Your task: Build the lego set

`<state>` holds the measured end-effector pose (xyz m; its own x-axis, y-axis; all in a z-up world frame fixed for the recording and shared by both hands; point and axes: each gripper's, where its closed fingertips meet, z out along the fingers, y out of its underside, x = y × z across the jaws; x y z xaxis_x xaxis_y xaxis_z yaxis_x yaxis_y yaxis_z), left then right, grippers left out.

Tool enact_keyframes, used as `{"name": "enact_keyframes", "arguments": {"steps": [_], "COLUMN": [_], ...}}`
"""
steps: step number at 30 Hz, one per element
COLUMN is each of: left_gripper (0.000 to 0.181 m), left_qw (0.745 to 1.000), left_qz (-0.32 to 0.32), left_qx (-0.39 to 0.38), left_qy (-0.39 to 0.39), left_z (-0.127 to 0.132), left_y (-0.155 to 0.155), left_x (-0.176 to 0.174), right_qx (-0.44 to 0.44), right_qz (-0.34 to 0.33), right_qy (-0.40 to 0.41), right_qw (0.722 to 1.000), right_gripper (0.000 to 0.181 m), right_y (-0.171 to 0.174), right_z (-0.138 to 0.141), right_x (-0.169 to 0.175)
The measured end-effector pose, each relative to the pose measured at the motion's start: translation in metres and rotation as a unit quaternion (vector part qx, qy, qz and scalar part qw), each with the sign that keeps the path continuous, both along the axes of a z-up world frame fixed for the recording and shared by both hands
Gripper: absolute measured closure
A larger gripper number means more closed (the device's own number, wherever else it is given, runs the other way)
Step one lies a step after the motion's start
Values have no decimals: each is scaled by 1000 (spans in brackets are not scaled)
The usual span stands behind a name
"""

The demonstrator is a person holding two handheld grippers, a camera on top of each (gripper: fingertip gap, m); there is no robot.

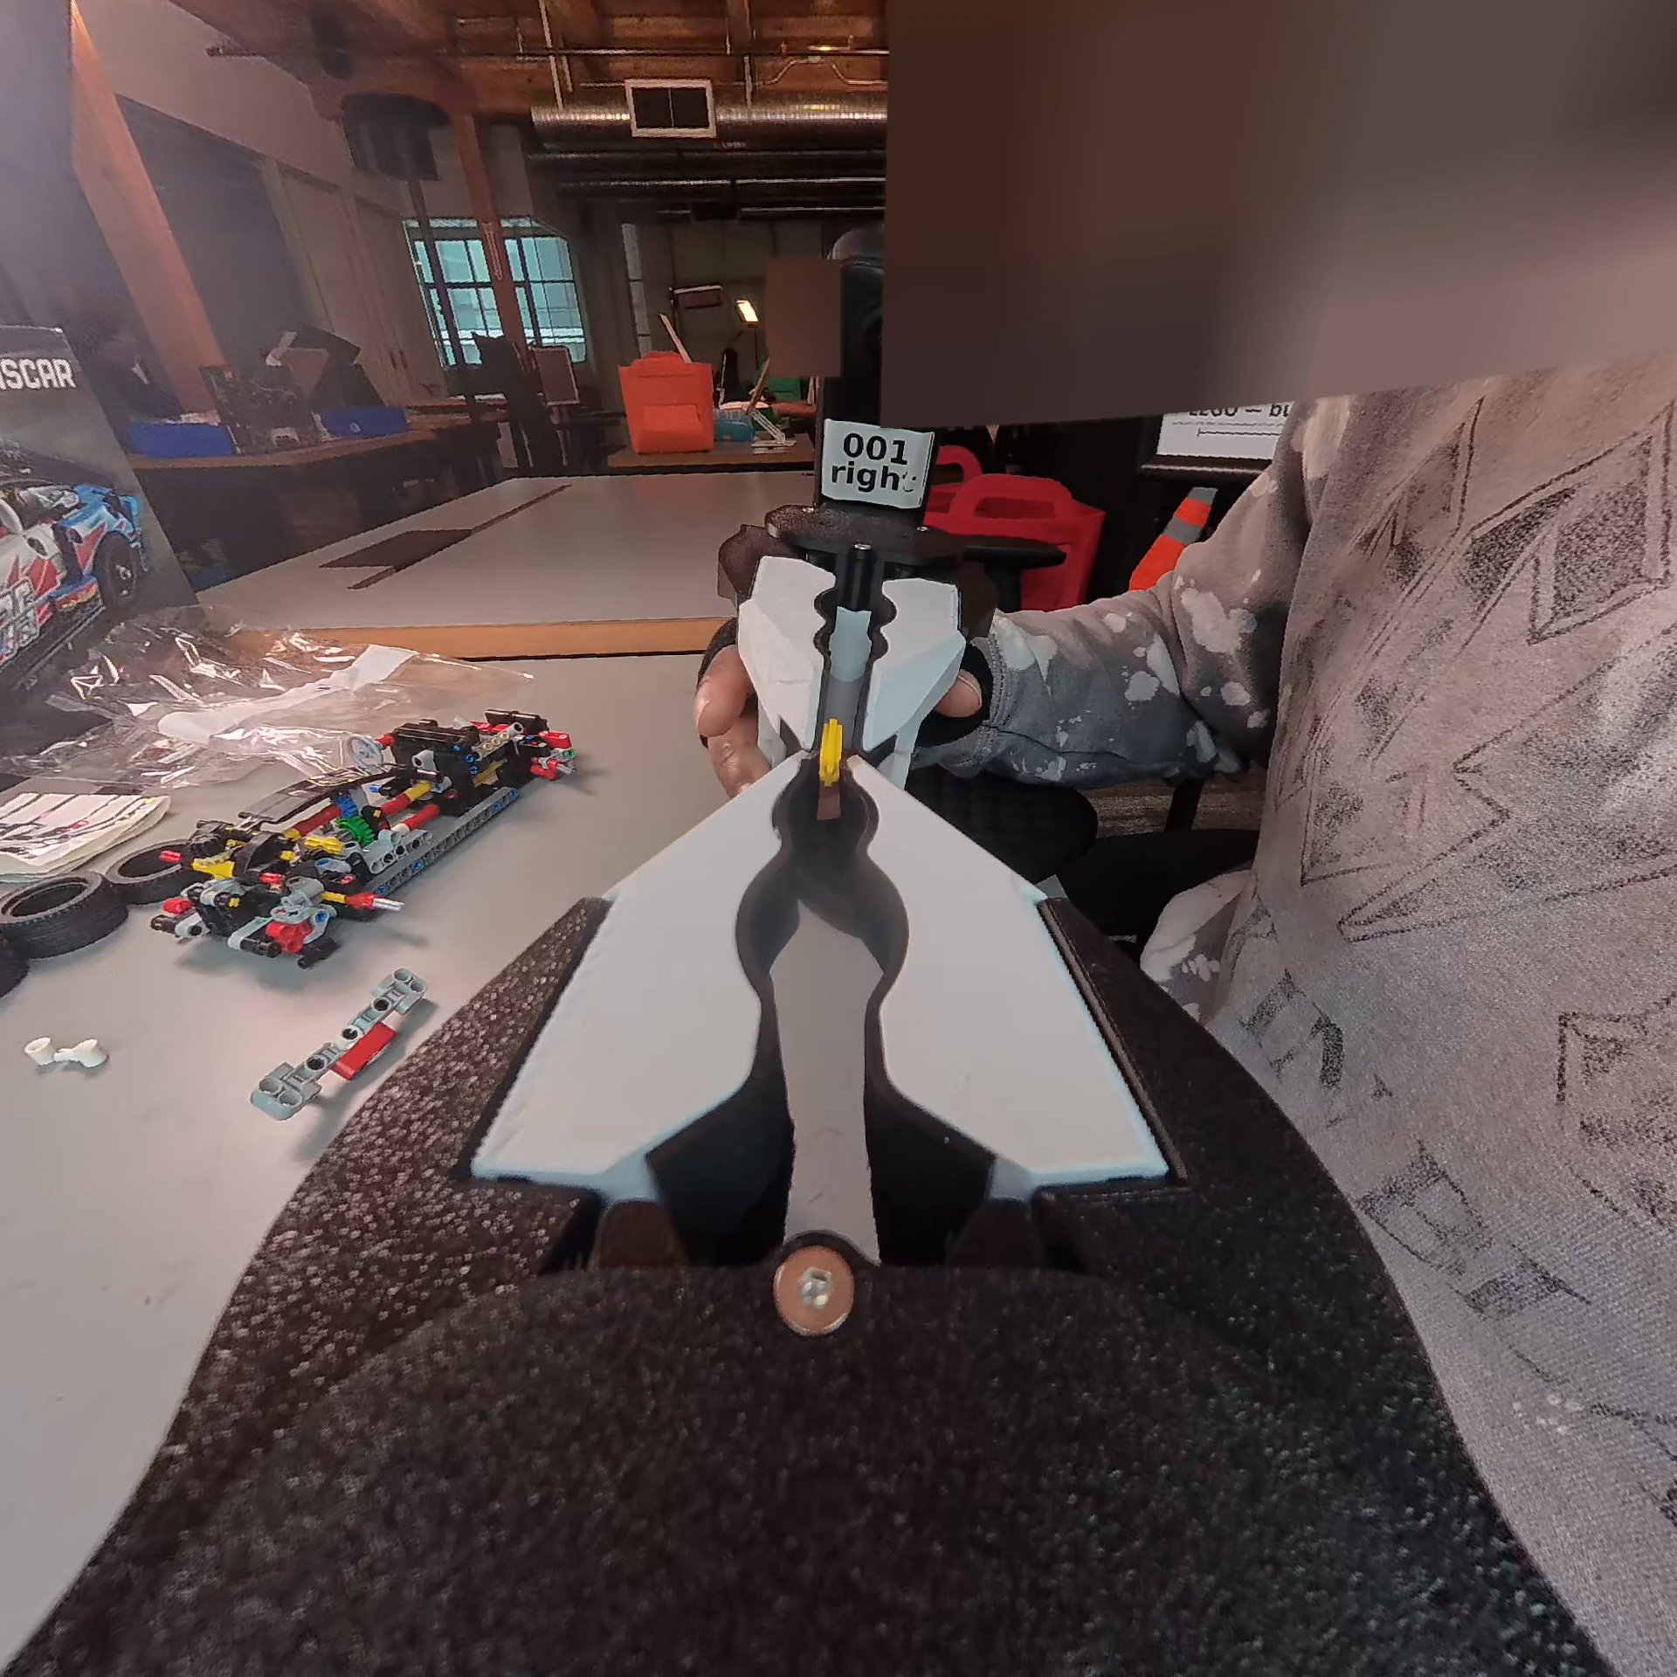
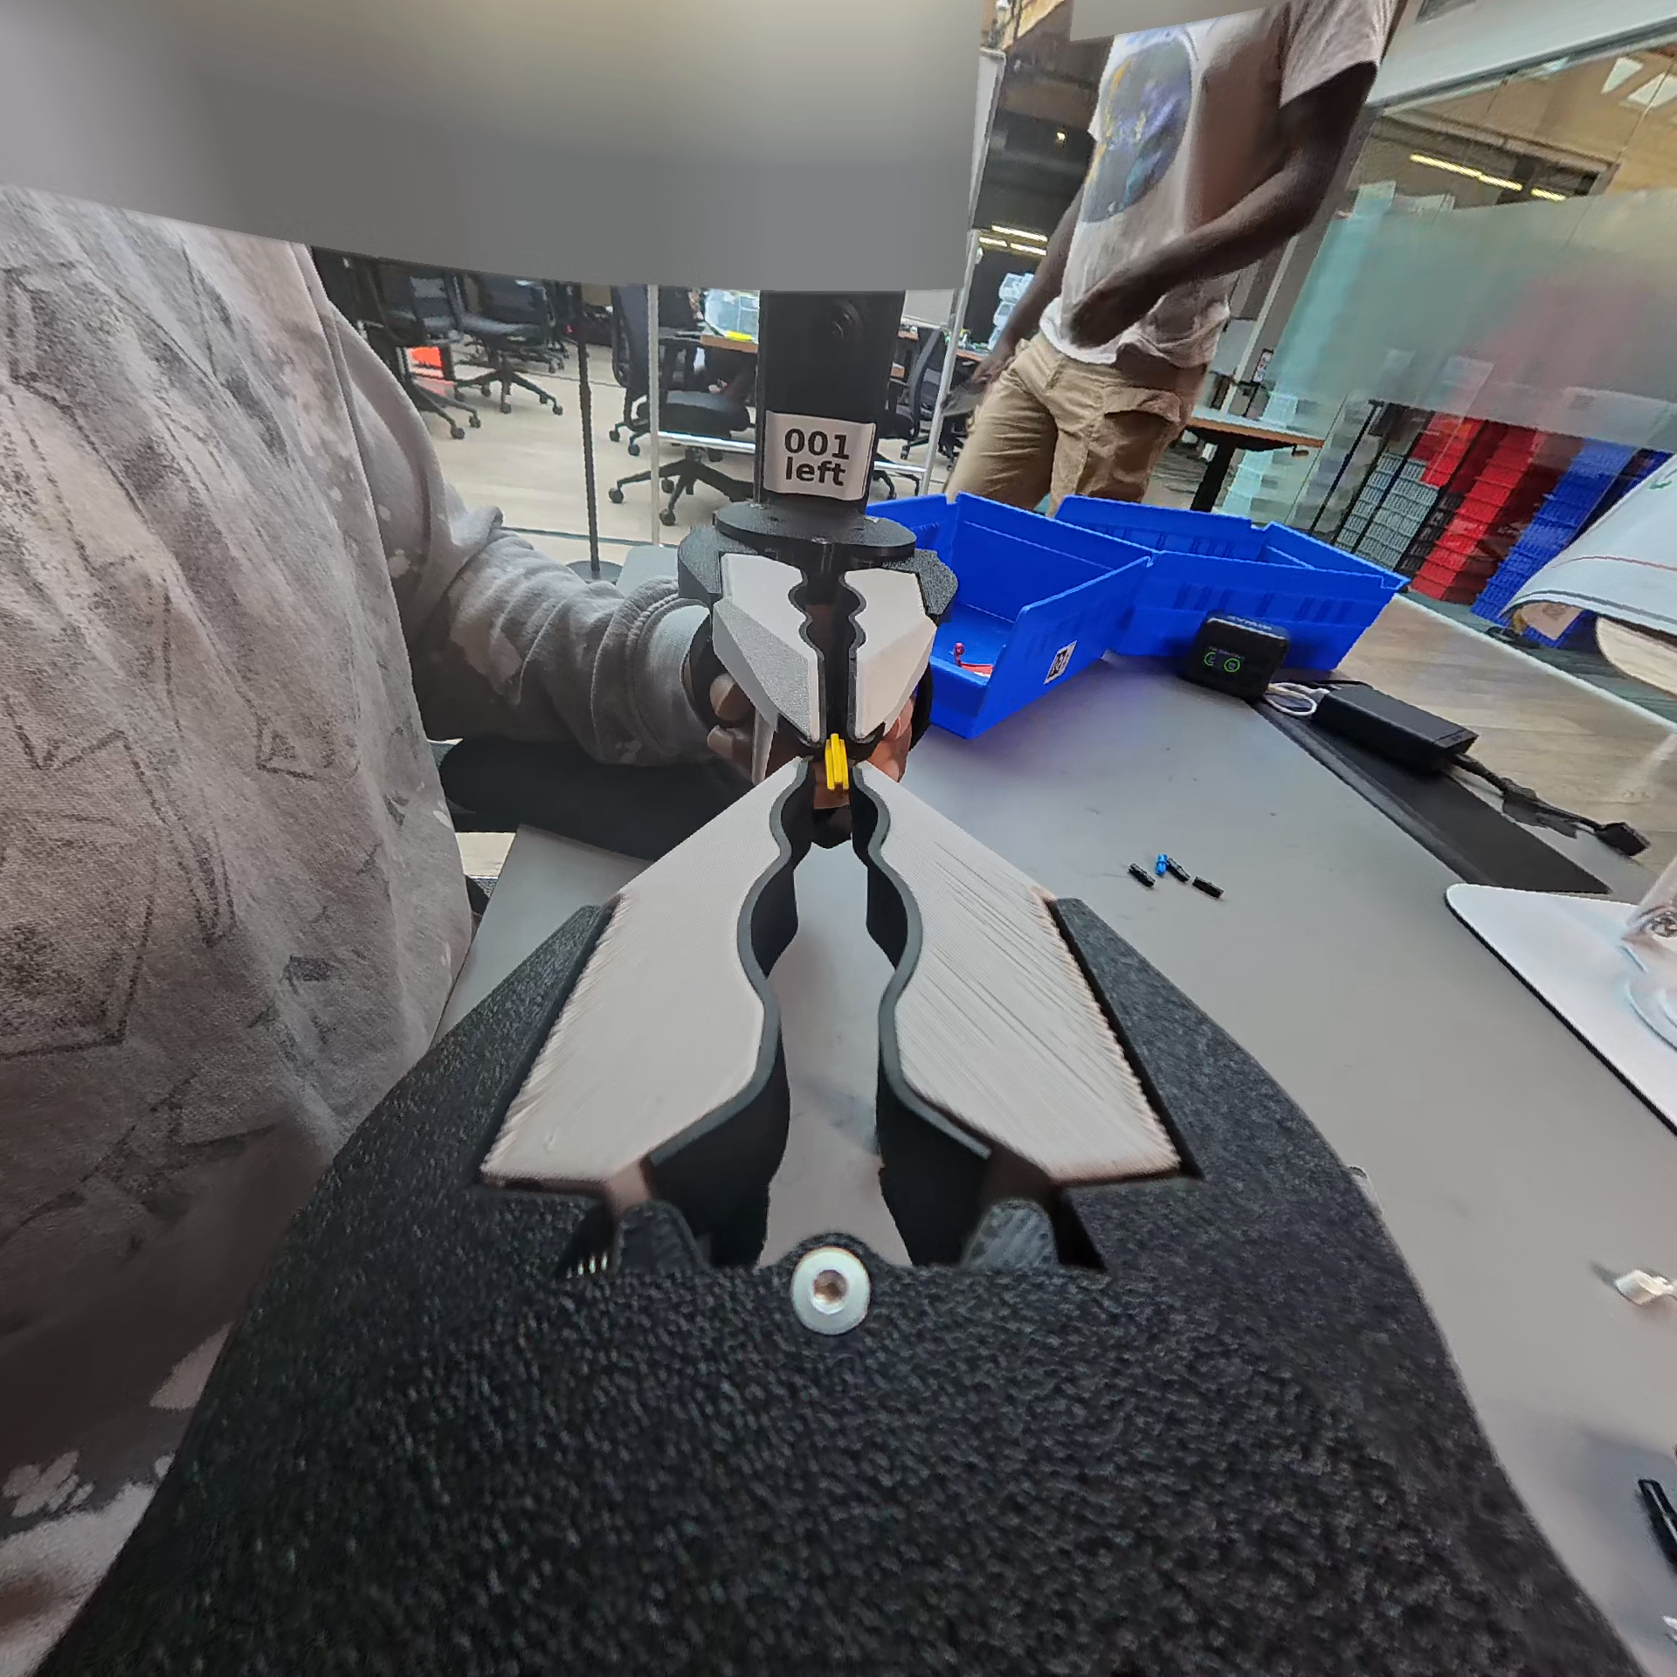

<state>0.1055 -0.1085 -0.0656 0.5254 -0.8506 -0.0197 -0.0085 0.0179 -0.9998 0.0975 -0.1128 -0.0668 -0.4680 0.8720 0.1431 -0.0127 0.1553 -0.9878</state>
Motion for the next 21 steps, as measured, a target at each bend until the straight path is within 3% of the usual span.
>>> {"name": "enact_keyframes", "arguments": {"steps": [21], "left_gripper": [176], "left_qw": [999], "left_qz": [8], "left_qx": [-33], "left_qy": [9], "left_z": [-10], "left_y": [7], "left_x": [-4], "right_qx": [-16], "right_qz": [-11], "right_qy": [-11], "right_qw": [1000], "right_gripper": [180], "right_y": [8], "right_z": [-5], "right_x": [-2]}}
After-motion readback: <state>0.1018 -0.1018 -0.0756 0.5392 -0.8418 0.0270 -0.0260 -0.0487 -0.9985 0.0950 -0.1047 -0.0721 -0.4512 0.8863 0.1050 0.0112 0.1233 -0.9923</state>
